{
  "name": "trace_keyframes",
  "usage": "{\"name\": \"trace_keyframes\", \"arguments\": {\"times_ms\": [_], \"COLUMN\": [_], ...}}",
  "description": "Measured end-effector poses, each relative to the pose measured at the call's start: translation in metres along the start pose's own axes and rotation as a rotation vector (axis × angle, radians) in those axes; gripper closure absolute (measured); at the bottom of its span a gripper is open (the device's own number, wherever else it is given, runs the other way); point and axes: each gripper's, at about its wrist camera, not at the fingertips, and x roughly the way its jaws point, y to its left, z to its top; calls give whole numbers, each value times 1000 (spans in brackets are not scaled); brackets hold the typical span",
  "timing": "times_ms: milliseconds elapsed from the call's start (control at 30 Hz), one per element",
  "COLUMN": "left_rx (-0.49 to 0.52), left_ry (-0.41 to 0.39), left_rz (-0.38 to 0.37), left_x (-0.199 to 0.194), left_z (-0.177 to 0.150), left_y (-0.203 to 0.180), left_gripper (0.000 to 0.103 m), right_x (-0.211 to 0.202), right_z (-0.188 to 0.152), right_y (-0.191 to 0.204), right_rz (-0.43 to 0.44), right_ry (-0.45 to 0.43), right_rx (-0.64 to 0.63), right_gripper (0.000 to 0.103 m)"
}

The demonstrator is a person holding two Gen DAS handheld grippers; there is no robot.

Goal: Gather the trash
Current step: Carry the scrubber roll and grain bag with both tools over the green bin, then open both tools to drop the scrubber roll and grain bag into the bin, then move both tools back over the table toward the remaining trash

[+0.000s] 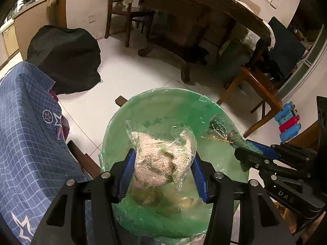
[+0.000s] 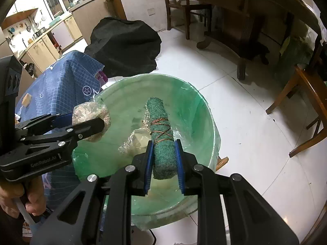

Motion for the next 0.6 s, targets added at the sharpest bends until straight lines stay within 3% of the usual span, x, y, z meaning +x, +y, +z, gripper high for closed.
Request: {"name": "trace_keyframes", "arguments": {"times_ms": [133, 200, 300, 600], "left_rx": [-8, -9, -23, -41], "left_ry": [-2, -6, -20, -33], "left_rz": [1, 8, 21, 35], "left_x": [2, 2, -5, -11], "left_z": [-2, -2, -1, -3], "left_y": [4, 6, 5, 13], "left_gripper": [46, 39, 30, 28], "right_x": [3, 4, 5, 0], "right_z": [2, 2, 2, 3], "right_y": [-4, -5, -6, -4], "right_rz": [3, 6, 4, -5], "right_ry": [1, 0, -9, -30], "right_rx": [5, 7, 15, 12], "right_gripper": [82, 81, 72, 69]}}
